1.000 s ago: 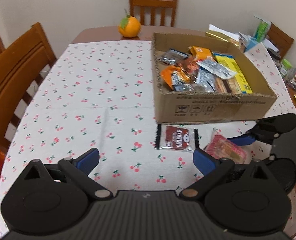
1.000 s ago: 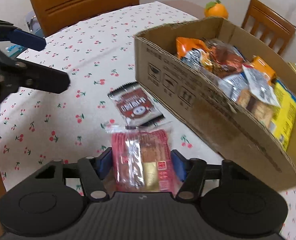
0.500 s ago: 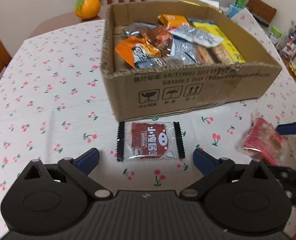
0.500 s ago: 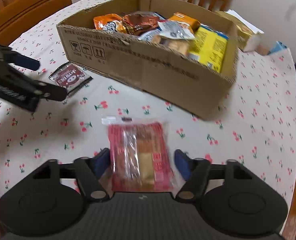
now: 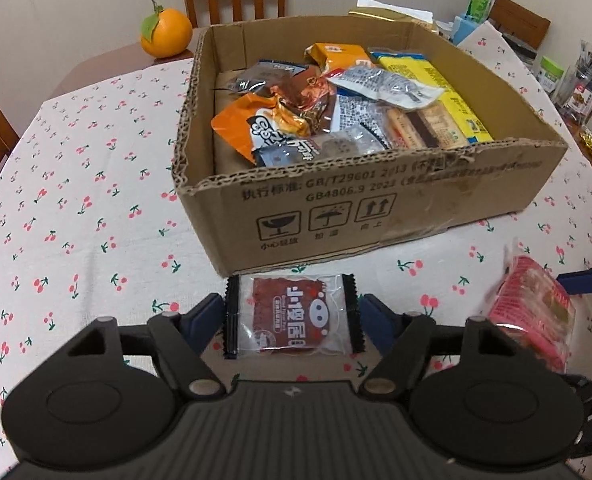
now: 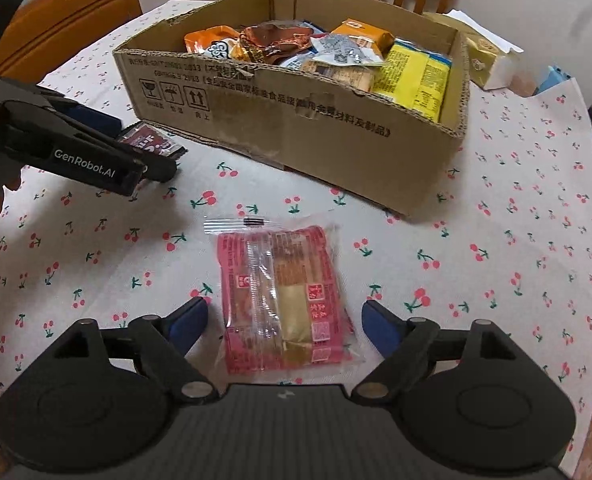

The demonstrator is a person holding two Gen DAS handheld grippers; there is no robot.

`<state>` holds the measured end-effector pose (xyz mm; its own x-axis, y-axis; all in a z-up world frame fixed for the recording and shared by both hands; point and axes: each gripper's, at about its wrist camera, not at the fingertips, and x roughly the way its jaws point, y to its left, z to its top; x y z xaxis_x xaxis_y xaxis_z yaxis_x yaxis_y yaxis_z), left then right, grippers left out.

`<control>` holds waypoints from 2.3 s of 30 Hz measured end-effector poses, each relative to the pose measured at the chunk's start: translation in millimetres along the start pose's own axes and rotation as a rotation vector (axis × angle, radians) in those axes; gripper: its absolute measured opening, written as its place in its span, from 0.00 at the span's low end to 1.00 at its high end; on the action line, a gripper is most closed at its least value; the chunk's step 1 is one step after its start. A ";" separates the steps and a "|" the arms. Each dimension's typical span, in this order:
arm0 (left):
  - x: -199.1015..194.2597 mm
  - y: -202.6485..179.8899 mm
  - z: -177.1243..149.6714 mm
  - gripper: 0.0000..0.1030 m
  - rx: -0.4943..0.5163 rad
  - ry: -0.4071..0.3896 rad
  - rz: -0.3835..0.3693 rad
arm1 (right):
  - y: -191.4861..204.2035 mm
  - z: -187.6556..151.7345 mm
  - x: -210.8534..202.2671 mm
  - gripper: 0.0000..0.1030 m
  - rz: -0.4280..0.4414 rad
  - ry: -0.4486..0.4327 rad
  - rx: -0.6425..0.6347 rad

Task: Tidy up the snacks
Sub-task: 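Grasp the red-and-white packet with the left gripper while the right gripper lifts the pink cake pack, then carry the red-and-white packet into the box and release it with the left gripper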

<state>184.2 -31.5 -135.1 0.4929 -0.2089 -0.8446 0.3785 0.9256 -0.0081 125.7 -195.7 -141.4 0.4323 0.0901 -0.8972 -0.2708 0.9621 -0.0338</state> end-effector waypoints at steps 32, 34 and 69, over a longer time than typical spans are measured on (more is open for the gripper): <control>-13.3 -10.6 -14.2 0.80 -0.010 0.076 0.014 | 2.8 7.2 2.5 0.86 0.039 -0.019 -0.098; -13.6 -10.8 -14.2 0.78 -0.009 0.075 0.010 | 0.5 6.7 4.2 0.83 0.046 -0.014 -0.089; -15.0 -12.9 -14.3 0.79 0.034 0.086 -0.008 | -6.0 7.4 -0.4 0.62 0.037 -0.033 -0.052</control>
<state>160.7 -35.8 -130.0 0.4215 -0.1871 -0.8873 0.4091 0.9125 0.0020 133.5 -199.6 -137.6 0.4494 0.1350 -0.8831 -0.3311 0.9433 -0.0243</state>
